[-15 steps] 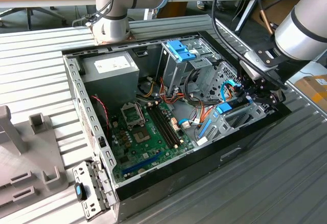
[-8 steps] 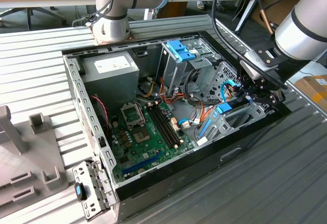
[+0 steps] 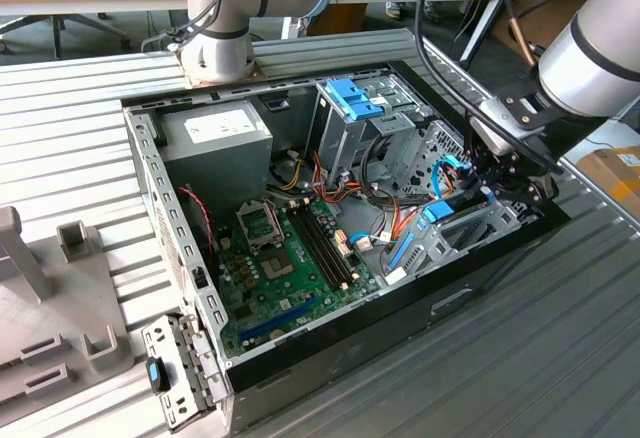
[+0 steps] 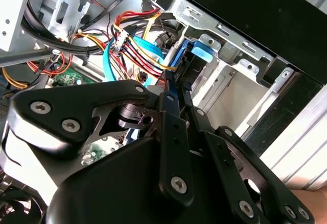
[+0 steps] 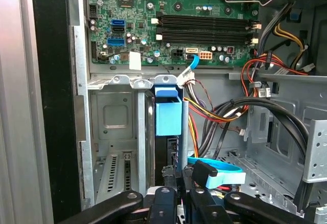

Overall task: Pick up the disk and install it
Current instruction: 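Insert the first disk wire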

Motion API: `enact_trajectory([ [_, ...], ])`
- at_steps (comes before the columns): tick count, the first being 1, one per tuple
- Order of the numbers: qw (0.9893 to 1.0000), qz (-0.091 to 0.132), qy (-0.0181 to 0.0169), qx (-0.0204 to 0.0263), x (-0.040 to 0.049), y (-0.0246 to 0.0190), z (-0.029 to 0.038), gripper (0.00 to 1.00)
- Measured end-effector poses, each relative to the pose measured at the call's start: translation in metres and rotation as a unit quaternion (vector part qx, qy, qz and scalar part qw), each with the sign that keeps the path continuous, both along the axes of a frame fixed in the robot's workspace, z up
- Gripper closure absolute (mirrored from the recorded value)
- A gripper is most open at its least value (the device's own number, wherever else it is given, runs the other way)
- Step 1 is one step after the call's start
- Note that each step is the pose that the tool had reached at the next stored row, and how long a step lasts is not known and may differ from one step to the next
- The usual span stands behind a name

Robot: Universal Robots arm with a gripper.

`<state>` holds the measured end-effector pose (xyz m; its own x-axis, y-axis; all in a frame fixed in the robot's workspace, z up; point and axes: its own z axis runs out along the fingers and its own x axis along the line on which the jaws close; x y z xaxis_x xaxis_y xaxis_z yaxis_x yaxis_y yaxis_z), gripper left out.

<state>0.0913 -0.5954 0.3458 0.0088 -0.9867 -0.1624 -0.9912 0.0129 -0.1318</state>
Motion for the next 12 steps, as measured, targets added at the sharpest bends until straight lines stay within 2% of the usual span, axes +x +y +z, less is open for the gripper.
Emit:
enact_trajectory([
  [12, 1.0000, 0.003, 0.0000, 0.0001, 0.0026, 0.0000, 0.0005, 0.84],
])
